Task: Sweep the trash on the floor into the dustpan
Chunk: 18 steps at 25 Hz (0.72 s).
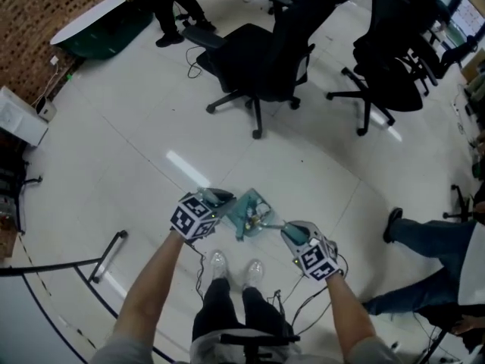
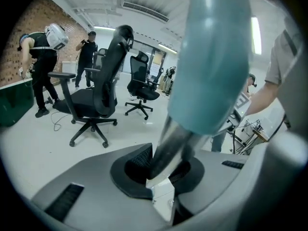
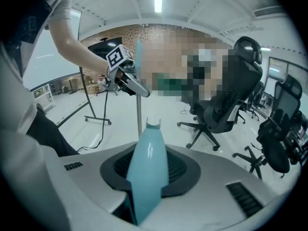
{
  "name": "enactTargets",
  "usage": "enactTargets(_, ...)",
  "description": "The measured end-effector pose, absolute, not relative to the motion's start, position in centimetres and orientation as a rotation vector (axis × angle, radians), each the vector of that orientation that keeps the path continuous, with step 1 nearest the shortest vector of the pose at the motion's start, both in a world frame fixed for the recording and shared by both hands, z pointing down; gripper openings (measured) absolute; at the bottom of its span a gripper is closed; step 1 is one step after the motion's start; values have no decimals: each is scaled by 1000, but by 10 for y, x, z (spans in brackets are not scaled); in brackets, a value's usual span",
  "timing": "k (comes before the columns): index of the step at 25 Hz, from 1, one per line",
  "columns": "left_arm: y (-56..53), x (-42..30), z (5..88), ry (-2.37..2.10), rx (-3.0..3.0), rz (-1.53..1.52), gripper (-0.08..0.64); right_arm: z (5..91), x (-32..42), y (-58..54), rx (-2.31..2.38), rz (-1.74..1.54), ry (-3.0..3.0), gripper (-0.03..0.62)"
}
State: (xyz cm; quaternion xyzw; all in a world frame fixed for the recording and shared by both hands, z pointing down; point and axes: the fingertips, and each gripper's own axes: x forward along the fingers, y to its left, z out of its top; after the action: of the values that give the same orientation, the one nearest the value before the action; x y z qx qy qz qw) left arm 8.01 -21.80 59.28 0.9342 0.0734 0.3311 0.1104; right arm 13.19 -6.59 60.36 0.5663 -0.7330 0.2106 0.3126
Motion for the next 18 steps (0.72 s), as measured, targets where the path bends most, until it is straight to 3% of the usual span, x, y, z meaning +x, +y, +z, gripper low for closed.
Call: enactTargets(18, -259, 29, 598, -10, 2713, 1000, 38, 640, 121, -123, 1693, 734, -1854, 114)
